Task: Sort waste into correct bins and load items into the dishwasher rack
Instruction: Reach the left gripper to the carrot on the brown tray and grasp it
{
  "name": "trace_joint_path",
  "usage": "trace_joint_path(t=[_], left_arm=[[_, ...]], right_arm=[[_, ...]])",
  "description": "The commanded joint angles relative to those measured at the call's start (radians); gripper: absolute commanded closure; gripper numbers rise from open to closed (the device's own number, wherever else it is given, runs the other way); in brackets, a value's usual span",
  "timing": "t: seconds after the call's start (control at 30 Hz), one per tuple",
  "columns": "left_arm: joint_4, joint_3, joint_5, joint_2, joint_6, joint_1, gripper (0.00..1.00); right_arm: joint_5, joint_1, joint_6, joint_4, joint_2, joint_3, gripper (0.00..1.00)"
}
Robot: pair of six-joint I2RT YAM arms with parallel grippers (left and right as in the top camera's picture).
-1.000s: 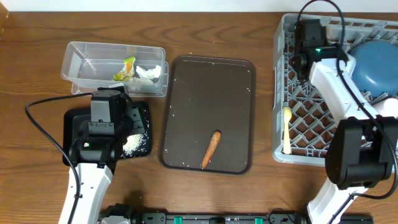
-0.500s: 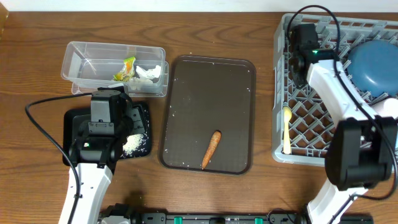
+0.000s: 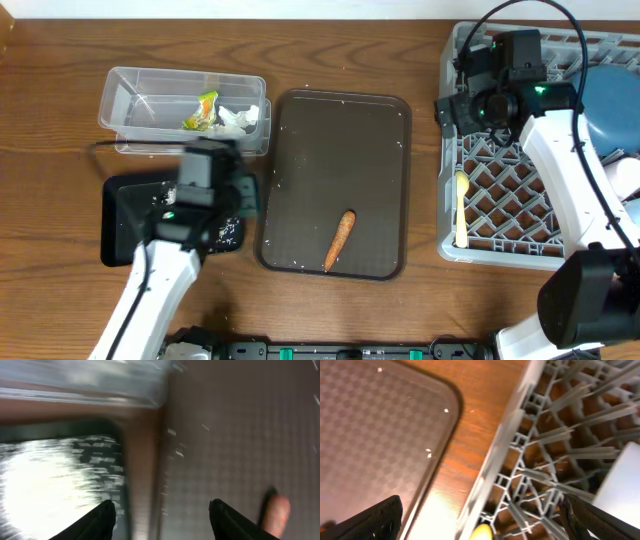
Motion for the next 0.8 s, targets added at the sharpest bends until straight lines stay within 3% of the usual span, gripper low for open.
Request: trace_joint_path(t=[0.0, 0.4, 0.77], left_arm=[[0.023, 0.003, 0.019, 0.08, 0.09, -0.109, 0.36], [0.229, 0.003, 0.018, 0.343, 0.13, -0.435, 0.33], [0.289, 0.003, -0.011, 0.449, 0.13, -0.508, 0.33]], right_arm=[[-0.06, 0.007, 0.018, -0.001, 0.006, -0.001, 0.01], [-0.057, 0.007, 0.017, -0.001, 0.006, -0.001, 0.01], [-0.057, 0.007, 0.017, -0.01, 0.006, -0.001, 0.01]])
